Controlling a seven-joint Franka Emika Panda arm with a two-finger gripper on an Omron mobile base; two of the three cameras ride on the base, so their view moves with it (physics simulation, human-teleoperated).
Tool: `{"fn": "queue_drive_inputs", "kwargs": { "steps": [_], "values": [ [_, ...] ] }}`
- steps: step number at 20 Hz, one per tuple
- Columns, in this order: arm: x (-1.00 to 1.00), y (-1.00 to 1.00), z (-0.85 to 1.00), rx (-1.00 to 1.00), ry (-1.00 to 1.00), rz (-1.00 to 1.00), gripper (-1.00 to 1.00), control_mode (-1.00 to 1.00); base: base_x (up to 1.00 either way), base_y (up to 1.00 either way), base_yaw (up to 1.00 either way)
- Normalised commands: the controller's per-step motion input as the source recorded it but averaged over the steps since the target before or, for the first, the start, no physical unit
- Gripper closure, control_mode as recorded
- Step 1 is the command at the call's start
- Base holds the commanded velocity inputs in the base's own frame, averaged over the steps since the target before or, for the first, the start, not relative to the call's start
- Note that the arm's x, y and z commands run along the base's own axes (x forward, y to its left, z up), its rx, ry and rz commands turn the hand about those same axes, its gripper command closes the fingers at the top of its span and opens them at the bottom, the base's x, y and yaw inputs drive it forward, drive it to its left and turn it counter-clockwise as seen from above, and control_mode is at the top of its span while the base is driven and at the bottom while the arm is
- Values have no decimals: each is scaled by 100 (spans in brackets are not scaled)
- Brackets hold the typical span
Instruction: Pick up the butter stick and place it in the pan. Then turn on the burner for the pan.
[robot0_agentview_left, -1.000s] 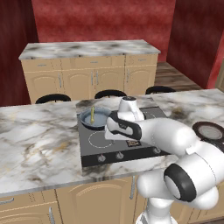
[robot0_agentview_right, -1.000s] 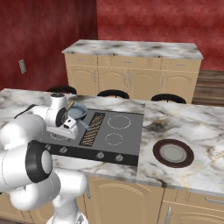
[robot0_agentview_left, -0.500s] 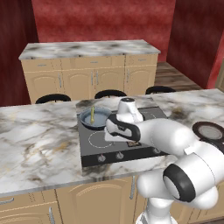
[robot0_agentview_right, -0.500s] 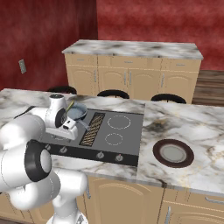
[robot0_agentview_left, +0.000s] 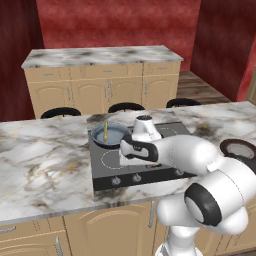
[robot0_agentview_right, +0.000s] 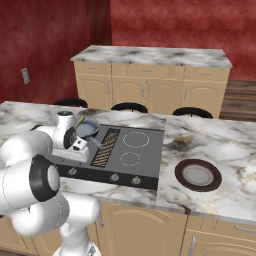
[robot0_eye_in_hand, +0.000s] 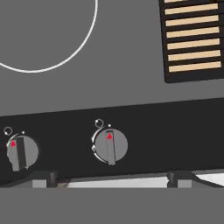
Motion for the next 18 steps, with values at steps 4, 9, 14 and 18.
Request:
{"fn": "queue_drive_inputs", "kwargs": {
  "steps": [4, 9, 14, 18],
  "values": [
    [0, 0, -23, 0, 0, 2, -100, -100, 0, 0, 0],
    [0, 0, -24, 0, 0, 1, -100, -100, 0, 0, 0],
    [0, 0, -25, 0, 0, 0, -100, -100, 0, 0, 0],
    [0, 0, -19, 0, 0, 0, -100, -100, 0, 0, 0]
  ]
}}
